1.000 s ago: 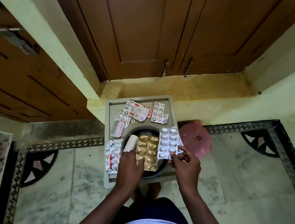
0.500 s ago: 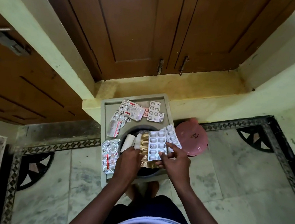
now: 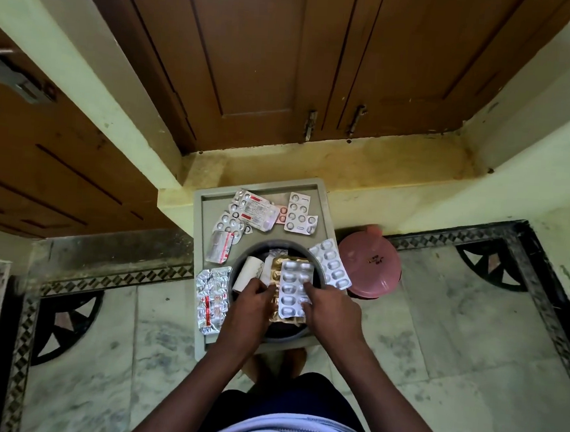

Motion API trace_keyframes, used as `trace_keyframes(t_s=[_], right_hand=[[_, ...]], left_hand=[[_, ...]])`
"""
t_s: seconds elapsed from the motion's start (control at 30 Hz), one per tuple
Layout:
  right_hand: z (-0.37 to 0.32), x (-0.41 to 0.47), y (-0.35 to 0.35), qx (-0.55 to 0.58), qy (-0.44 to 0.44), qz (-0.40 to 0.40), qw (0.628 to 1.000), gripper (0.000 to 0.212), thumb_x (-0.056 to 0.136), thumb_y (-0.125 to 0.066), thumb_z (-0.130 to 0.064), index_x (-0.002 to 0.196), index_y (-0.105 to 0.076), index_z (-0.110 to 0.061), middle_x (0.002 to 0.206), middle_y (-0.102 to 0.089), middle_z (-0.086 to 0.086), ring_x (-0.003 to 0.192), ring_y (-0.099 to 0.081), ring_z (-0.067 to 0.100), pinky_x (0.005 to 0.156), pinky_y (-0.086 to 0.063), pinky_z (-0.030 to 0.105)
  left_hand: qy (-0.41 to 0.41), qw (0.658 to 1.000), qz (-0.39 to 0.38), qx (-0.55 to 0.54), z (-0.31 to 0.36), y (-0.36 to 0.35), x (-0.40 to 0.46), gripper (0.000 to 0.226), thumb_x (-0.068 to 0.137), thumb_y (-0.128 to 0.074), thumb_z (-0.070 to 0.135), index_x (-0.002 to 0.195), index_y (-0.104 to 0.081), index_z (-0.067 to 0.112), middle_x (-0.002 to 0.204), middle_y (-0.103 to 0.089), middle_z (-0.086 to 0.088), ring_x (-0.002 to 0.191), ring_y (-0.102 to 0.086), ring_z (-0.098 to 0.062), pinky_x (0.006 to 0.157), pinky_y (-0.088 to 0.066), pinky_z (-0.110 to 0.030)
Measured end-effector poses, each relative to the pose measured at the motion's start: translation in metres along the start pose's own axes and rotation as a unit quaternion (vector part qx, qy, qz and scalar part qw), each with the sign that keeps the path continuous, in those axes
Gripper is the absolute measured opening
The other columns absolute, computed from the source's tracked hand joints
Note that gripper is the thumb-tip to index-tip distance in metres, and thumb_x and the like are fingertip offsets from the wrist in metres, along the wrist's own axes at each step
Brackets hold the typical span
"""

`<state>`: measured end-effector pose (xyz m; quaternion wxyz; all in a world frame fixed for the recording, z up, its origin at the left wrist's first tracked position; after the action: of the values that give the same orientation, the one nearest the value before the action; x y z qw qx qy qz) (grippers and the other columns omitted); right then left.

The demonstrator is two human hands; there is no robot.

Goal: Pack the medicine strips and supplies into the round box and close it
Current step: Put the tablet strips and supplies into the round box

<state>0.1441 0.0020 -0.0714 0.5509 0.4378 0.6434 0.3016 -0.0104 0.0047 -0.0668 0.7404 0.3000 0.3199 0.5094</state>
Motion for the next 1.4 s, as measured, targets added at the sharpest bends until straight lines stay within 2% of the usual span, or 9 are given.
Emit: trace_keyframes(t_s=[0.13,0.33,0.43,0.53,0.67,0.9,1.07,1.23,1.4], right_hand=[[0.003,0.003,0.006,0.047,0.015,0.014,0.999,0.037,0.094,-0.058,-0.04,0.128,-0.065,-0.03,0.11,-0.074,0.002,0.106,-0.069,0.027,0.076,-0.052,0.035],[0.051,0.006,0.03,0.293,-0.064,0.199,0.933,0.024,0.096,-0.067,-0.032,0.111,-0.074,-0.015,0.093,-0.072,0.011,0.089,-0.069,0.03,0.074,-0.055,0.039],[0.07,0.03,0.009,0.205,-0.131,0.138,0.96,0.04,0.089,-0.07,-0.037,0.123,-0.065,-0.016,0.125,-0.058,0.019,0.115,-0.056,0.042,0.088,-0.053,0.046],[0.078,0.043,-0.003,0.235,-0.144,0.081,0.958,0.04,0.078,-0.072,-0.038,0.108,-0.066,-0.014,0.11,-0.066,0.015,0.101,-0.063,0.039,0.075,-0.054,0.044],[0.083,0.045,0.002,0.268,-0.151,0.111,0.945,0.031,0.073,-0.079,-0.031,0.087,-0.062,-0.01,0.087,-0.066,0.008,0.081,-0.063,0.03,0.056,-0.037,0.034],[0.078,0.021,0.04,0.316,-0.14,0.241,0.907,0.017,0.083,-0.068,-0.007,0.071,-0.057,-0.012,0.069,-0.063,0.004,0.067,-0.06,0.027,0.056,-0.043,0.038],[0.051,-0.001,0.07,0.333,-0.088,0.318,0.883,0.012,0.085,-0.067,0.0,0.094,-0.067,-0.009,0.088,-0.066,0.005,0.078,-0.058,0.021,0.065,-0.042,0.032],[-0.003,-0.006,0.044,0.41,-0.037,0.198,0.89,0.048,0.087,-0.07,-0.003,0.128,-0.057,-0.025,0.109,-0.068,-0.004,0.09,-0.064,0.007,0.072,-0.052,0.014],[-0.044,-0.003,0.012,0.445,0.021,0.089,0.891,0.055,0.083,-0.072,-0.002,0.131,-0.058,-0.025,0.11,-0.073,-0.003,0.097,-0.07,0.014,0.081,-0.051,0.023]], left_hand=[[-0.01,1.0,0.004,0.005,-0.004,0.0,0.0,0.034,0.086,-0.061,0.008,0.118,-0.071,0.004,0.099,-0.061,-0.013,0.076,-0.067,-0.028,0.064,-0.059,-0.041],[-0.014,0.992,0.124,-0.033,-0.009,0.034,-0.013,0.027,0.09,-0.069,-0.002,0.115,-0.073,0.003,0.106,-0.065,-0.008,0.091,-0.067,-0.021,0.075,-0.056,-0.031],[0.032,0.971,0.228,-0.064,-0.023,0.056,-0.03,0.028,0.091,-0.068,-0.004,0.118,-0.071,0.003,0.114,-0.064,-0.009,0.103,-0.063,-0.02,0.088,-0.052,-0.03],[0.107,0.951,0.278,-0.08,-0.051,0.058,-0.046,0.029,0.093,-0.064,-0.004,0.121,-0.067,0.004,0.119,-0.059,-0.01,0.108,-0.059,-0.02,0.094,-0.043,-0.022],[0.222,0.94,0.248,-0.08,-0.096,0.038,-0.059,0.04,0.092,-0.065,-0.002,0.131,-0.061,0.003,0.126,-0.05,-0.015,0.114,-0.054,-0.03,0.098,-0.039,-0.026],[0.294,0.933,0.197,-0.069,-0.123,0.018,-0.062,0.052,0.081,-0.08,0.008,0.128,-0.058,0.005,0.128,-0.049,-0.021,0.118,-0.048,-0.039,0.096,-0.044,-0.042],[0.342,0.915,0.2,-0.077,-0.127,0.02,-0.06,0.048,0.08,-0.083,0.012,0.122,-0.06,0.004,0.125,-0.046,-0.02,0.116,-0.046,-0.042,0.095,-0.043,-0.045],[0.364,0.9,0.205,-0.124,-0.133,0.018,-0.06,0.059,0.076,-0.088,0.015,0.126,-0.057,0.007,0.12,-0.054,-0.021,0.117,-0.046,-0.037,0.088,-0.041,-0.037],[0.375,0.881,0.237,-0.167,-0.139,0.029,-0.06,0.052,0.071,-0.091,0.013,0.115,-0.062,0.01,0.098,-0.064,-0.017,0.096,-0.053,-0.02,0.072,-0.034,-0.026]])
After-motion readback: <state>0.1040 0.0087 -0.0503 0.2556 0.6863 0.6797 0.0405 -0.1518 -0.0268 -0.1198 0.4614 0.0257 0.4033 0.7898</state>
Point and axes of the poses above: each hand's wrist, its own x-axis towards the middle knuckle, its own y-axis out of the back of the hand, z = x × y, the point moved 8 cm from there along x, towards the middle knuckle
